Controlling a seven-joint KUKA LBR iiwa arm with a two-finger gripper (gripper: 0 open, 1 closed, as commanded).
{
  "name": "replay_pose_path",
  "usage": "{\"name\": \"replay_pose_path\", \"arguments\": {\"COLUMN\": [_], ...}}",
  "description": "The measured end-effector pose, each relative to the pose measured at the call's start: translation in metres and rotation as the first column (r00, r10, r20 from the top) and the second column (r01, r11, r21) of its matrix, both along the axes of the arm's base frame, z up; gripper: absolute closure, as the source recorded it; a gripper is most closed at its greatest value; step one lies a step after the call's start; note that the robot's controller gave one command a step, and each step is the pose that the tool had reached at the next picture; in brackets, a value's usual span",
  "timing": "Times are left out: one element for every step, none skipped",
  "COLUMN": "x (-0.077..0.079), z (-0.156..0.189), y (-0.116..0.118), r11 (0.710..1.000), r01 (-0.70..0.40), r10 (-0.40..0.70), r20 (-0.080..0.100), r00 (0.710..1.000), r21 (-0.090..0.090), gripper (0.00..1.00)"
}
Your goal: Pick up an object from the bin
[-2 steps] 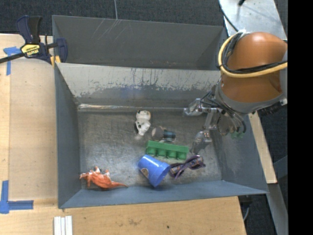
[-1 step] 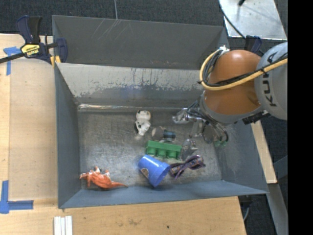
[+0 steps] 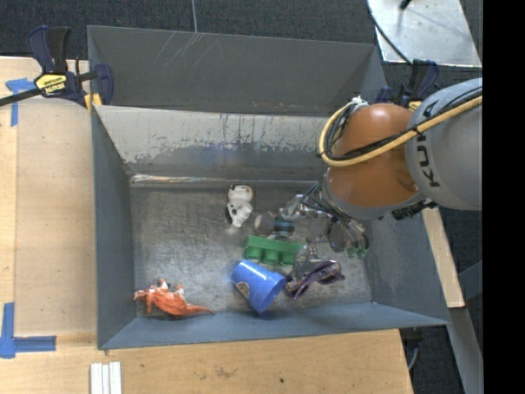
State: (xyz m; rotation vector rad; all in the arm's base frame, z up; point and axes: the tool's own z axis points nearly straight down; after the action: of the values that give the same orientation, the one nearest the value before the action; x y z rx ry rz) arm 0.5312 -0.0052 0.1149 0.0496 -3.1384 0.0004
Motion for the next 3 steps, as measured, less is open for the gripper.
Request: {"name": "replay_pose_path", "arguments": {"x": [0.015,0.011,0.029], "z": [0.010,-0.034,-0.039], "y": [0.011,0.014,0.018], "r11": [0.999,0.998,0.995], "r01": [0.042,0.069,0.103], "r10": [-0.042,-0.069,-0.103], "r20": [0.007,0.009,0.022], "r00": [0.999,0.998,0.994], "r21": [0.001,0.001,0.001], "gripper": [0.00,0.00,1.00]}}
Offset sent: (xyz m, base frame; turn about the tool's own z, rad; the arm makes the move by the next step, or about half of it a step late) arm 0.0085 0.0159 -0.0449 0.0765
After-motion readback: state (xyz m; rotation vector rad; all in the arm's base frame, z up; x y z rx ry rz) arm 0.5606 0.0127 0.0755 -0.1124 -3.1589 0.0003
